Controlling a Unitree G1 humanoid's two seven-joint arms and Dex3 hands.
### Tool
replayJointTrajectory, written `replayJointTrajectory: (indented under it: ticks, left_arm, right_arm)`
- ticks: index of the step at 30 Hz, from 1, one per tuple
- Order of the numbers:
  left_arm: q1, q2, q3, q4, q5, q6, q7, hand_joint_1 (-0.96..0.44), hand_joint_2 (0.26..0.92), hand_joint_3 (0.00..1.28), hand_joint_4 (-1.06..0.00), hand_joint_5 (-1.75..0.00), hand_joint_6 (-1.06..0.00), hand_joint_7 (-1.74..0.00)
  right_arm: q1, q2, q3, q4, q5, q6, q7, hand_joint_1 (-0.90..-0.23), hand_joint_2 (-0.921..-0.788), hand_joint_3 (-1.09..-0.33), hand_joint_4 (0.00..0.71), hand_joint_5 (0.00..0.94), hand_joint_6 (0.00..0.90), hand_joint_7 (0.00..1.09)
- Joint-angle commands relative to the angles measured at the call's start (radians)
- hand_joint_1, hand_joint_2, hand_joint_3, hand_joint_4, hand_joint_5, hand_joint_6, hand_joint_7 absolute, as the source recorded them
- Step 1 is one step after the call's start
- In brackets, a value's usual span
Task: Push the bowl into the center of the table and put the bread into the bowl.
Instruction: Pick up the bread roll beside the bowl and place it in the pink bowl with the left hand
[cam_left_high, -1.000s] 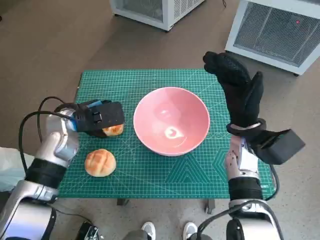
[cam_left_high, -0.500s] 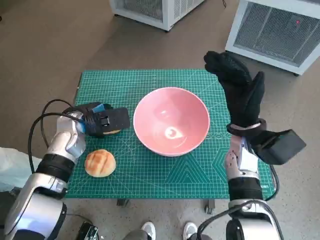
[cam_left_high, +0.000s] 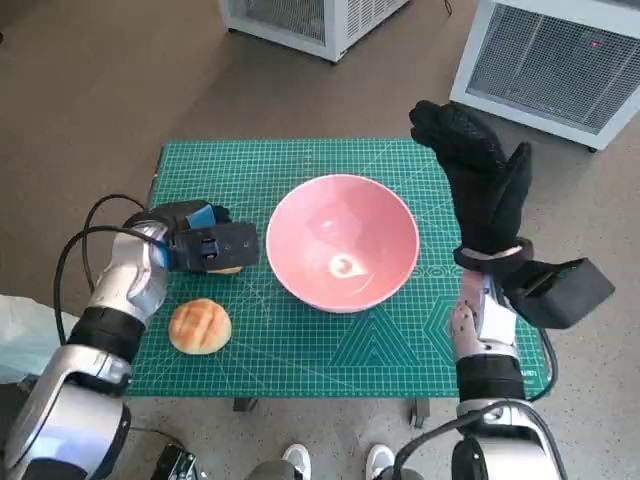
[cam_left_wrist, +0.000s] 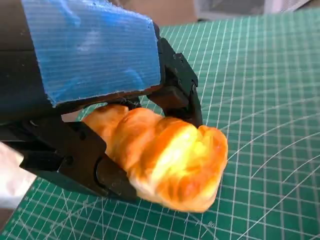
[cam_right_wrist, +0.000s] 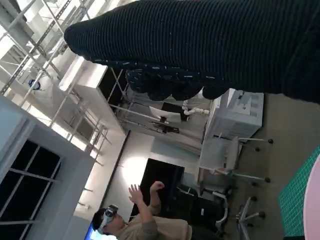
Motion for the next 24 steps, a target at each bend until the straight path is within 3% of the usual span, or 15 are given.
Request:
replayJointTrajectory:
  ticks: [1,11,18,24]
  left_arm:
    - [0.020,0.057,0.061,-0.135,-0.035,-0.001,-0.024,0.00,0.915,0.05,-0.69,-1.26,-0.70,-0.99]
    - [0.067,0.111,0.205,-0.463,-0.098,0.057,-0.059,0.00,0.915,0.03,-0.71,-1.27,-0.75,-0.91]
    - [0.085,0.099,0.280,-0.651,-0.130,0.092,-0.055,0.00,0.898,0.03,-0.77,-1.10,-0.71,-1.06]
    - [0.083,0.068,0.283,-0.786,-0.124,0.107,-0.049,0.00,0.895,0.03,-0.81,-0.99,-0.70,-1.14]
  right_arm:
    - [0.023,0.002,0.003,0.002,0.006,0.016,0.009,-0.678,-0.921,-0.698,0.262,0.002,0.214,0.39]
    - [0.023,-0.001,-0.002,0.003,0.013,0.022,0.021,-0.680,-0.921,-0.698,0.261,0.001,0.209,0.39]
    - [0.022,0.000,-0.003,0.006,0.017,0.025,0.029,-0.681,-0.921,-0.699,0.261,0.001,0.205,0.40]
    - [0.023,-0.001,-0.006,0.005,0.021,0.029,0.036,-0.682,-0.921,-0.699,0.261,0.000,0.203,0.41]
